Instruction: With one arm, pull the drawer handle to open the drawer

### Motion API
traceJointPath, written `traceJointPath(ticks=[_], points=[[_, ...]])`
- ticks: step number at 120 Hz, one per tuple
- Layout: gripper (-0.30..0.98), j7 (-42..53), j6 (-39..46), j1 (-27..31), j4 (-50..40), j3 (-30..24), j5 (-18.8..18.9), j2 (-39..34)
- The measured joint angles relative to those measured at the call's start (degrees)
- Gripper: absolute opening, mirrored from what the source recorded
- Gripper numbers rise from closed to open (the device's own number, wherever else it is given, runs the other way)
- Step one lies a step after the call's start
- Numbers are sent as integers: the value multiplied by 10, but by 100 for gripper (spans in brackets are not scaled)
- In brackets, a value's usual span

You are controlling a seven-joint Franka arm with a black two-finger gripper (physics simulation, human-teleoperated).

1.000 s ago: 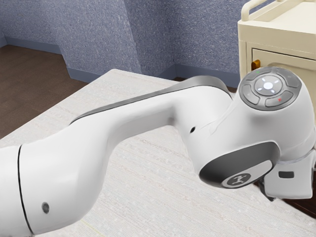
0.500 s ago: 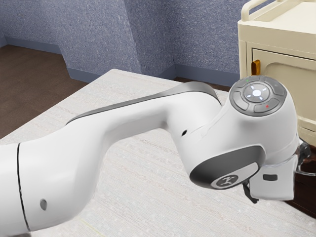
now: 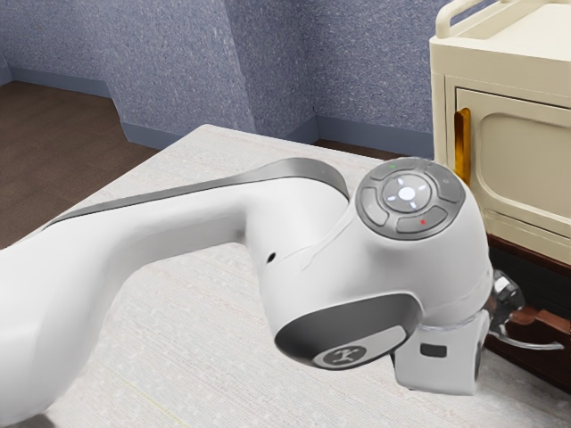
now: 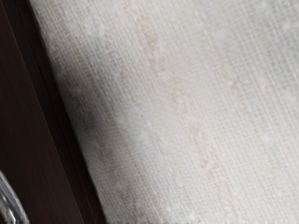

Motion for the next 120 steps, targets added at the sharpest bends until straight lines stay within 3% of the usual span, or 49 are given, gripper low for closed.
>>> traceJointPath(ticks=[120], points=[[68, -10, 27, -40, -201, 1, 2, -183]])
